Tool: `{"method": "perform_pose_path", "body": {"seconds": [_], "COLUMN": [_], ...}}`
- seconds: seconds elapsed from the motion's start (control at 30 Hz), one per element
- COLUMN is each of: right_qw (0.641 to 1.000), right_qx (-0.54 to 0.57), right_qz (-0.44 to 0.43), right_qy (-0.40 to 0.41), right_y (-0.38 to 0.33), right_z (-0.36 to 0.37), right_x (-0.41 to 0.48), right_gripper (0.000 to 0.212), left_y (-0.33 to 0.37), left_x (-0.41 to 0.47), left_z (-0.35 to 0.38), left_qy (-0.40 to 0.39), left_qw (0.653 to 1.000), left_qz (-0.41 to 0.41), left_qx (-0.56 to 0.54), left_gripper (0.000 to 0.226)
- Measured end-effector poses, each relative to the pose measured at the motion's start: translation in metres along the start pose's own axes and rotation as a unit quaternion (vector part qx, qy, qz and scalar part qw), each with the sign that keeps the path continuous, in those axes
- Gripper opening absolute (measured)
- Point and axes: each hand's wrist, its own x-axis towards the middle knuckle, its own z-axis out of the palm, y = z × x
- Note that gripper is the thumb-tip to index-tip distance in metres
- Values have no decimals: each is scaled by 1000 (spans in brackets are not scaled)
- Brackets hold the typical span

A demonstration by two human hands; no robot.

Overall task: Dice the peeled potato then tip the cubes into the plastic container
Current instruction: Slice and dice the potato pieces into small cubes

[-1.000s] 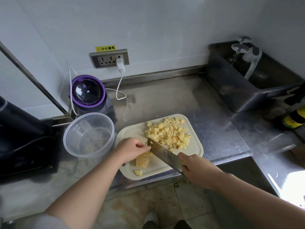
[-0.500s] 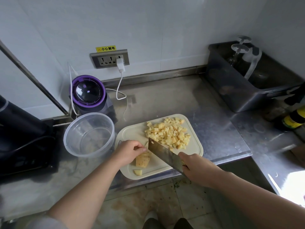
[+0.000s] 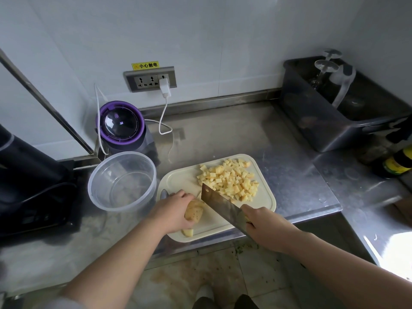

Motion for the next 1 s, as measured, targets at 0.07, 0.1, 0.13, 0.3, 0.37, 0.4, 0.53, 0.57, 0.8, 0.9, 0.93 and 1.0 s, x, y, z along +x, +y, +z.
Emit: {"method": "perform_pose_path", "body": {"seconds": [0.07, 0.1, 0.13, 0.3, 0.37, 0.4, 0.53, 0.57, 0.8, 0.9, 0.93, 1.0], "right_qw": [1000, 1000, 1000, 1000, 1000, 1000, 1000, 1000, 1000, 1000, 1000, 1000], "right_qx": [1, 2, 1, -8, -16, -21, -19, -16, -1, 11, 16, 10], "right_qz": [-4, -6, -8, -1, -1, -2, 0, 2, -4, -11, -12, -3], "right_qy": [1, 2, 2, 8, 15, 18, 22, 20, -6, -10, -7, 13], "right_y": [-3, -4, -5, -11, -17, -20, -29, -30, -43, -45, -44, -38], "right_z": [1, 2, 3, 6, 10, 12, 19, 20, 27, 26, 25, 20], "right_x": [1, 2, 2, 3, 2, 2, 0, -1, -3, -2, -1, 2], "right_gripper": [24, 25, 27, 31, 33, 34, 35, 36, 45, 43, 40, 33], "left_y": [-6, -8, -9, -6, -5, -3, -1, -2, 5, 8, 9, 9], "left_x": [2, 2, 2, 0, 0, 0, -1, -2, -7, -9, -10, -10], "left_z": [5, 6, 8, 9, 8, 7, 2, 1, 2, 8, 9, 12], "left_qy": [-20, -25, -24, 110, 134, 135, 128, 120, 34, 43, 53, 70], "left_qw": [998, 995, 991, 944, 937, 935, 925, 923, 981, 993, 994, 995], "left_qz": [-24, -37, -55, -178, -180, -176, -182, -184, -108, -85, -79, -70], "left_qx": [-52, -86, -120, -253, -268, -275, -309, -317, -159, -74, -49, -10], "left_gripper": [68, 70, 70, 44, 34, 30, 25, 25, 61, 67, 66, 65]}}
